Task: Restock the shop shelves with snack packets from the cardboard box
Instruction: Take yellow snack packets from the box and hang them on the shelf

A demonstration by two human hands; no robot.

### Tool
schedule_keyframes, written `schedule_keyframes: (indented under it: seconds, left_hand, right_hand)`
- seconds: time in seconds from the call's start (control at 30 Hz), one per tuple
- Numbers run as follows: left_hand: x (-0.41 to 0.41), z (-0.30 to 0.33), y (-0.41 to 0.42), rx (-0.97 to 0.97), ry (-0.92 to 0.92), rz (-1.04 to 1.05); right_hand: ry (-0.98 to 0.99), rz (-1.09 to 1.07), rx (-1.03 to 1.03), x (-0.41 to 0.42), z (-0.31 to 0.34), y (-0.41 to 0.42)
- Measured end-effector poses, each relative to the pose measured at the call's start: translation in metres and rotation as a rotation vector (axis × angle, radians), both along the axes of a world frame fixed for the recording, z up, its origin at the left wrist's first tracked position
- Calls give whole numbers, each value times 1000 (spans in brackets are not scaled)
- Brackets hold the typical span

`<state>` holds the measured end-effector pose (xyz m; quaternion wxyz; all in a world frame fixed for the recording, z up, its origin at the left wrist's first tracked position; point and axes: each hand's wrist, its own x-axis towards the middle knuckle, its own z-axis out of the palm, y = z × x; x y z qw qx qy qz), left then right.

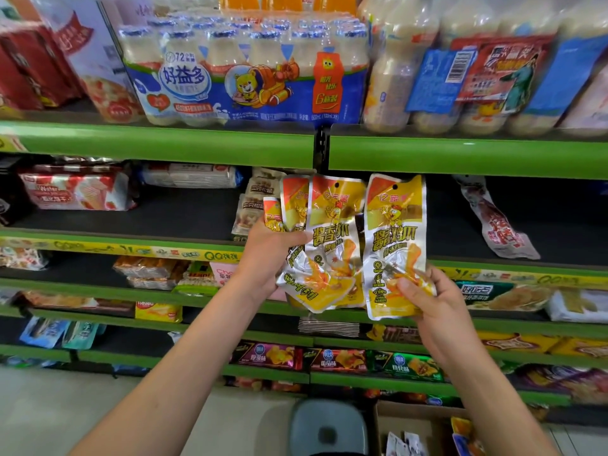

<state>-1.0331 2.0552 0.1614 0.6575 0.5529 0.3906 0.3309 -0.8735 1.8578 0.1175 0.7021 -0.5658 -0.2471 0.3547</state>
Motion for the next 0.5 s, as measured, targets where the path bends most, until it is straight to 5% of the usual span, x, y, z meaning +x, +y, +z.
schedule_keyframes:
  seconds: [0.5]
  left_hand:
    - [2,3,-5,25,-17,-31]
  right_hand:
    - [-124,4,-51,-5,-2,-3]
